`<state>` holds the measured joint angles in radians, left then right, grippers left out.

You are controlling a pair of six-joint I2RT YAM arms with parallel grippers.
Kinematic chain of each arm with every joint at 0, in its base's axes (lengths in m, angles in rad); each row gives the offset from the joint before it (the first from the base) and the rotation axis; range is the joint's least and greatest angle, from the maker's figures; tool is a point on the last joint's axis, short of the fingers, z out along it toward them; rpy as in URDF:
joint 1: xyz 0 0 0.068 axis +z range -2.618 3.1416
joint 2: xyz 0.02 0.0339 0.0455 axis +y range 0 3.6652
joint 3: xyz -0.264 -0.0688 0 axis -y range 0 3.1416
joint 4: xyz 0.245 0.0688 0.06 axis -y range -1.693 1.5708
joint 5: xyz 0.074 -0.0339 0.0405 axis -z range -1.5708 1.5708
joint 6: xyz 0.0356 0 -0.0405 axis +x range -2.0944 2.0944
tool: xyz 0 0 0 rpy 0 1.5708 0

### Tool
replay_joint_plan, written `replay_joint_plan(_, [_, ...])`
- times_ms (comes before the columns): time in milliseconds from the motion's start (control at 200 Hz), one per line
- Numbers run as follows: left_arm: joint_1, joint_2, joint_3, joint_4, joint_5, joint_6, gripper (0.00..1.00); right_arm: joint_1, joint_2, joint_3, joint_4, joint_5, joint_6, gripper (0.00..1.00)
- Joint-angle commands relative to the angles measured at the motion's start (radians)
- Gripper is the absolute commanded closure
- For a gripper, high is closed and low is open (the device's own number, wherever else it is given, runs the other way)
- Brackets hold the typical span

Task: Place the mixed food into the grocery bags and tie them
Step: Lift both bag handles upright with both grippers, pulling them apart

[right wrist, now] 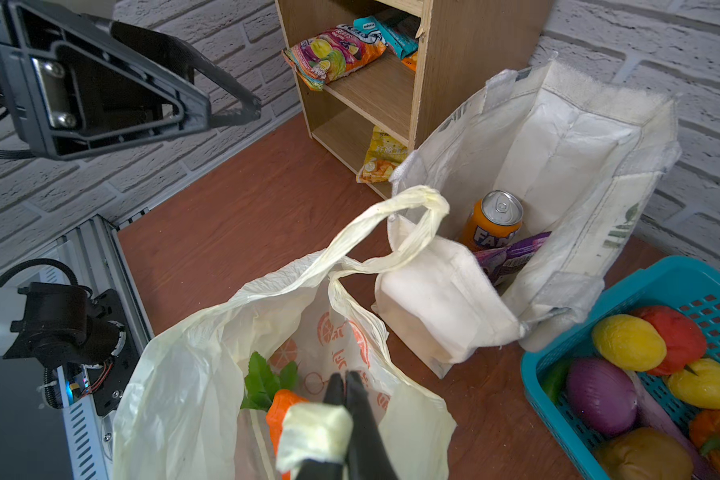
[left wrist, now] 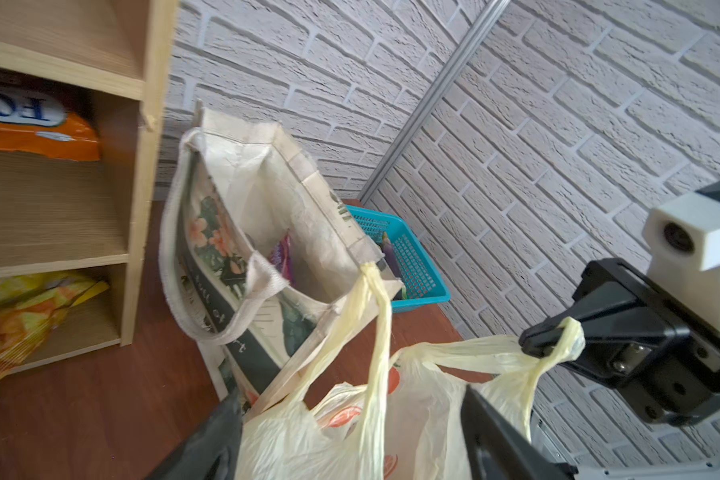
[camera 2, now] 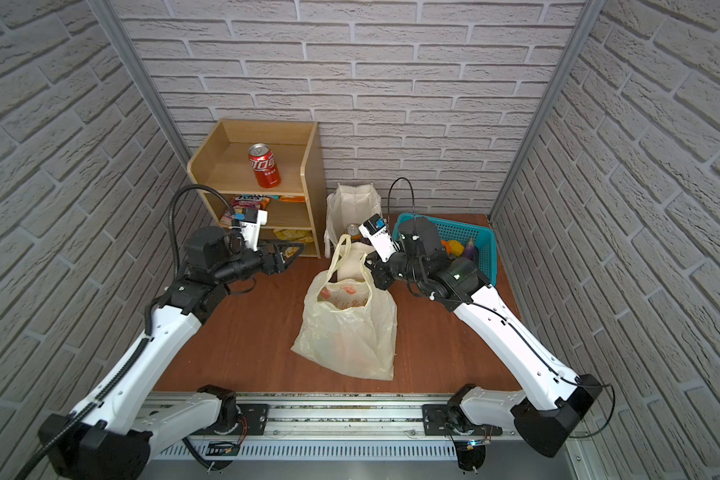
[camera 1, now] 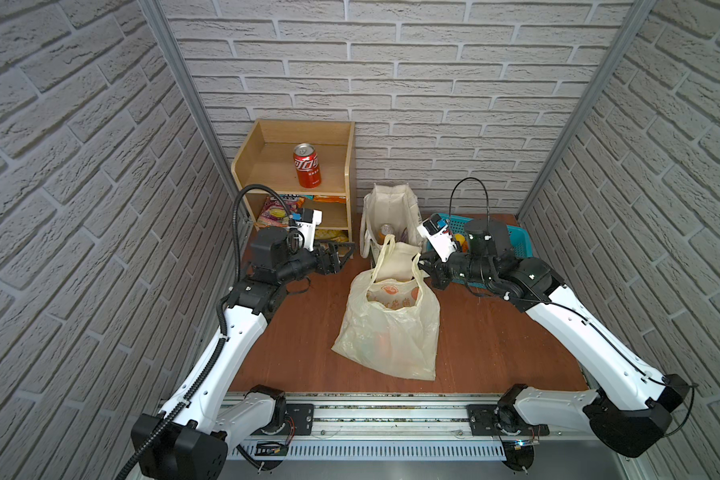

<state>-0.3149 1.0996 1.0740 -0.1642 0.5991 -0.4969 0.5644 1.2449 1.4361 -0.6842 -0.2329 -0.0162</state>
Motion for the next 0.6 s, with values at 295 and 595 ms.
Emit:
replay_joint_plan(295, [-0.196, 0.201, 0.17, -0.121, -0.168, 0.193, 0.18, -0.009, -0.035, -0.005, 0.065, 0.001, 0.0, 0.94])
replay_joint_plan(595, [-0.22, 0.343, 0.286, -0.15, -0.188, 0.223, 0.18, -0.011, -0.049, -0.032, 0.079, 0.0, 0.013, 0.94])
